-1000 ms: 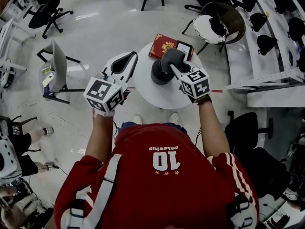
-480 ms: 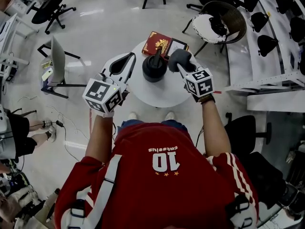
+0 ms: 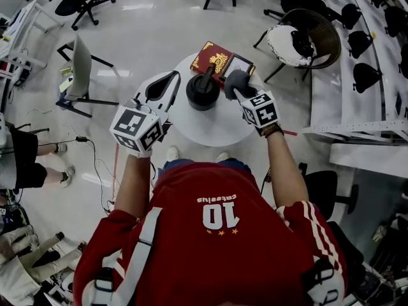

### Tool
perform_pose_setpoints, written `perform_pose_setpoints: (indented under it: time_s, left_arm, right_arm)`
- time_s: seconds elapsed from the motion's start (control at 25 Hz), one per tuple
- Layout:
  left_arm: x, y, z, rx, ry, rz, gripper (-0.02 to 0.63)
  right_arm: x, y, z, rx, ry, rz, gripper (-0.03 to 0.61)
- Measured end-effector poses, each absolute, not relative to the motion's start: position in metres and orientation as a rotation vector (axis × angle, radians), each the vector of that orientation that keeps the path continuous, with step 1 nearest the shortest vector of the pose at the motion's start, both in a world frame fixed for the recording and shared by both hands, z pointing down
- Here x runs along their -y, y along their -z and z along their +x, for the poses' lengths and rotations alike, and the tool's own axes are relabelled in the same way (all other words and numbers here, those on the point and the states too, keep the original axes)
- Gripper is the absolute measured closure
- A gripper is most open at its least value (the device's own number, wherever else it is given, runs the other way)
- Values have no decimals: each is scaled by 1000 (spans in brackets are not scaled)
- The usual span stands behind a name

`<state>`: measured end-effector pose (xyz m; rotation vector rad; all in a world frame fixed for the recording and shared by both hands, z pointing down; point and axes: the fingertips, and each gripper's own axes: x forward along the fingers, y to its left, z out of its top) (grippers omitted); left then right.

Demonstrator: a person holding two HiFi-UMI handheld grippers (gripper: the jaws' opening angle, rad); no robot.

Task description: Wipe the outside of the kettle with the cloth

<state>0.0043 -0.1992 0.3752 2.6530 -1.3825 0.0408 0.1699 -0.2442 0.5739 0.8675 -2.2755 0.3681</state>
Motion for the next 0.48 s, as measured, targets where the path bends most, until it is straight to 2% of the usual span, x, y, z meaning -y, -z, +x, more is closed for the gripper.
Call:
perform_pose_setpoints:
  time_s: [0.48]
  left_arm:
    - [208, -390, -8, 1567, -79, 2528, 607]
  right_arm:
    - [271, -620, 146, 2228, -216, 608, 532]
